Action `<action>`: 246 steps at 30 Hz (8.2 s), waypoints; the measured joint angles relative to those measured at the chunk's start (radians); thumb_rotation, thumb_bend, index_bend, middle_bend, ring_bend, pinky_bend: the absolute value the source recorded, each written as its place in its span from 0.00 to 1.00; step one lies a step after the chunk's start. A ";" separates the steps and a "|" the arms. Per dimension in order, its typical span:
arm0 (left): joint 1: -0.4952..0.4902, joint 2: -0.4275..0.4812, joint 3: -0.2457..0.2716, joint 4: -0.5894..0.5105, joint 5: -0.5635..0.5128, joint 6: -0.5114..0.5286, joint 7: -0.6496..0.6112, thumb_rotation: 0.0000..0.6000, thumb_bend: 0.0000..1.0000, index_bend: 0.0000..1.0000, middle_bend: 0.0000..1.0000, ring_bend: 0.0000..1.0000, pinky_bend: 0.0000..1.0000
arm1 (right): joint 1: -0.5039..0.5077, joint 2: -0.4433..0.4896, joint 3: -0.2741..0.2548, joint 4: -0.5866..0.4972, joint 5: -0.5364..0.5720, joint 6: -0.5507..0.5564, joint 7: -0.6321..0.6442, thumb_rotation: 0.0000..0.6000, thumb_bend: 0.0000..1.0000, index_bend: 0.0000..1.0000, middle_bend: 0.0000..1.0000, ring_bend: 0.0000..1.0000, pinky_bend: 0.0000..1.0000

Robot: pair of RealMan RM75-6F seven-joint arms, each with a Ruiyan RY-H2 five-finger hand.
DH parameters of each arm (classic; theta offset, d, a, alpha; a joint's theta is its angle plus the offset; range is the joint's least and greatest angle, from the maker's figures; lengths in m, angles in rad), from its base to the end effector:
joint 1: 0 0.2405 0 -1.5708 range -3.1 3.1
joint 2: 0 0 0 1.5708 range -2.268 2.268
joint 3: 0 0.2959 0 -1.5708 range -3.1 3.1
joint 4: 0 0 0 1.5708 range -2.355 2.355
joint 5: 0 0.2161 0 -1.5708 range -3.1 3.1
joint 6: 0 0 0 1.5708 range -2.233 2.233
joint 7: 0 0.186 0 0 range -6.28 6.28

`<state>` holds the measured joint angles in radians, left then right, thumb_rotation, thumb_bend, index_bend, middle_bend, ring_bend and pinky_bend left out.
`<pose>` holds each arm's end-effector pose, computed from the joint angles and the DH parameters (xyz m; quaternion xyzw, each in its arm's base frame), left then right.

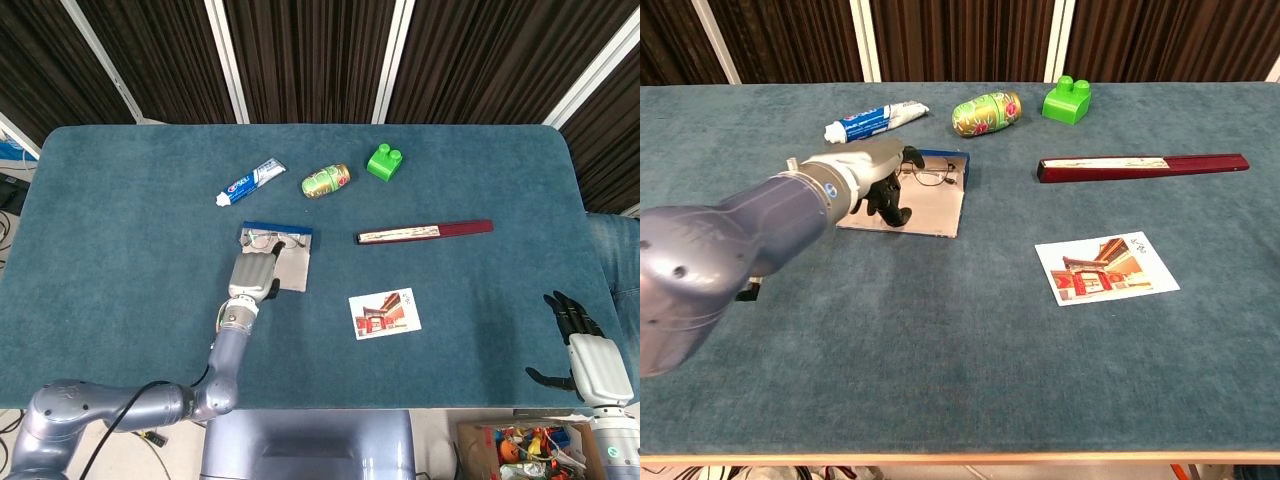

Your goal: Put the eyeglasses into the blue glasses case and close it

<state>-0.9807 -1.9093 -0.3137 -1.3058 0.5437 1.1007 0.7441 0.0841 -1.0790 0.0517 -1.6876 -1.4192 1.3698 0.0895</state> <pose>-0.0964 0.4307 -0.1311 -0.6915 -0.4508 -0.3042 0.4755 -0.3571 -0.2239 0.1632 0.5638 -0.4751 0.3789 0.5593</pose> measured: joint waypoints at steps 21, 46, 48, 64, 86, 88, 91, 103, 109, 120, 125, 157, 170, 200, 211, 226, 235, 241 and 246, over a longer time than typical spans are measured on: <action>0.067 0.137 0.147 -0.086 0.187 -0.023 -0.001 1.00 0.15 0.11 0.18 0.05 0.12 | 0.002 0.007 0.000 -0.010 0.010 -0.013 0.014 1.00 0.11 0.02 0.00 0.03 0.18; 0.048 0.016 0.123 0.100 0.239 -0.058 0.004 1.00 0.16 0.17 0.22 0.05 0.12 | 0.003 0.009 0.001 -0.011 0.012 -0.017 0.019 1.00 0.11 0.02 0.00 0.03 0.18; 0.049 0.012 0.121 0.107 0.242 -0.056 0.004 1.00 0.16 0.17 0.22 0.05 0.12 | 0.003 0.009 0.001 -0.011 0.012 -0.016 0.018 1.00 0.11 0.02 0.00 0.03 0.18; 0.052 -0.007 0.099 0.137 0.245 -0.060 0.025 1.00 0.33 0.18 0.21 0.05 0.12 | 0.003 0.010 0.001 -0.012 0.013 -0.018 0.021 1.00 0.11 0.02 0.00 0.03 0.18; -0.007 -0.041 0.009 0.188 0.246 -0.040 0.082 1.00 0.35 0.34 0.19 0.05 0.12 | 0.002 0.013 0.000 -0.015 0.015 -0.021 0.025 1.00 0.11 0.02 0.00 0.03 0.18; -0.013 -0.047 0.002 0.202 0.238 -0.042 0.088 1.00 0.36 0.35 0.19 0.05 0.12 | 0.002 0.013 -0.001 -0.015 0.016 -0.022 0.026 1.00 0.11 0.02 0.00 0.03 0.18; -0.021 -0.057 -0.008 0.224 0.223 -0.050 0.097 1.00 0.36 0.38 0.19 0.05 0.12 | 0.002 0.014 -0.001 -0.016 0.016 -0.022 0.026 1.00 0.11 0.02 0.00 0.03 0.18; -0.018 -0.091 -0.018 0.301 0.216 -0.068 0.065 1.00 0.37 0.46 0.20 0.05 0.12 | 0.002 0.014 0.000 -0.016 0.019 -0.023 0.029 1.00 0.11 0.02 0.00 0.03 0.18; -0.011 -0.091 -0.015 0.307 0.229 -0.065 0.055 1.00 0.37 0.49 0.20 0.05 0.12 | 0.002 0.014 0.000 -0.017 0.020 -0.024 0.029 1.00 0.11 0.02 0.00 0.03 0.18; -0.003 -0.091 -0.017 0.311 0.232 -0.065 0.057 1.00 0.39 0.54 0.22 0.05 0.12 | 0.002 0.015 0.001 -0.019 0.024 -0.028 0.032 1.00 0.11 0.02 0.00 0.03 0.18; 0.001 -0.091 -0.018 0.312 0.226 -0.065 0.067 1.00 0.39 0.55 0.23 0.05 0.12 | 0.003 0.017 0.001 -0.021 0.025 -0.030 0.036 1.00 0.11 0.02 0.00 0.03 0.18; 0.144 0.111 0.033 -0.090 0.182 0.057 0.123 1.00 0.42 0.58 0.23 0.05 0.12 | 0.003 0.021 -0.001 -0.026 0.025 -0.035 0.041 1.00 0.11 0.02 0.00 0.03 0.18; 0.113 0.154 0.026 -0.146 0.136 0.051 0.182 1.00 0.42 0.58 0.22 0.04 0.10 | 0.003 0.022 -0.002 -0.029 0.027 -0.038 0.043 1.00 0.11 0.02 0.00 0.03 0.18; -0.010 0.072 -0.045 0.070 0.026 0.009 0.227 1.00 0.42 0.55 0.20 0.04 0.10 | 0.006 0.028 -0.003 -0.039 0.041 -0.053 0.040 1.00 0.11 0.02 0.00 0.03 0.18; -0.044 0.043 -0.060 0.142 -0.001 -0.005 0.235 1.00 0.42 0.54 0.20 0.04 0.10 | 0.007 0.030 -0.003 -0.042 0.048 -0.059 0.038 1.00 0.11 0.02 0.00 0.03 0.18; -0.078 0.006 -0.076 0.222 -0.037 -0.026 0.244 1.00 0.42 0.32 0.19 0.04 0.10 | 0.008 0.033 -0.004 -0.048 0.054 -0.065 0.035 1.00 0.11 0.02 0.00 0.03 0.18; -0.088 -0.012 -0.081 0.258 -0.053 -0.030 0.252 1.00 0.42 0.17 0.16 0.03 0.09 | 0.008 0.035 -0.003 -0.050 0.056 -0.066 0.037 1.00 0.11 0.02 0.00 0.03 0.18; -0.085 0.005 -0.077 0.211 -0.028 -0.013 0.247 1.00 0.38 0.06 0.08 0.00 0.03 | 0.008 0.033 -0.003 -0.048 0.054 -0.064 0.035 1.00 0.11 0.02 0.00 0.03 0.18; -0.060 0.064 -0.057 0.081 0.022 0.031 0.242 1.00 0.32 0.05 0.03 0.00 0.00 | 0.008 0.031 -0.001 -0.043 0.049 -0.057 0.031 1.00 0.11 0.02 0.00 0.03 0.18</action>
<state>-1.0410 -1.8457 -0.3712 -1.2251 0.5655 1.1316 0.9862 0.0921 -1.0479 0.0509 -1.7301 -1.3702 1.3125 0.1207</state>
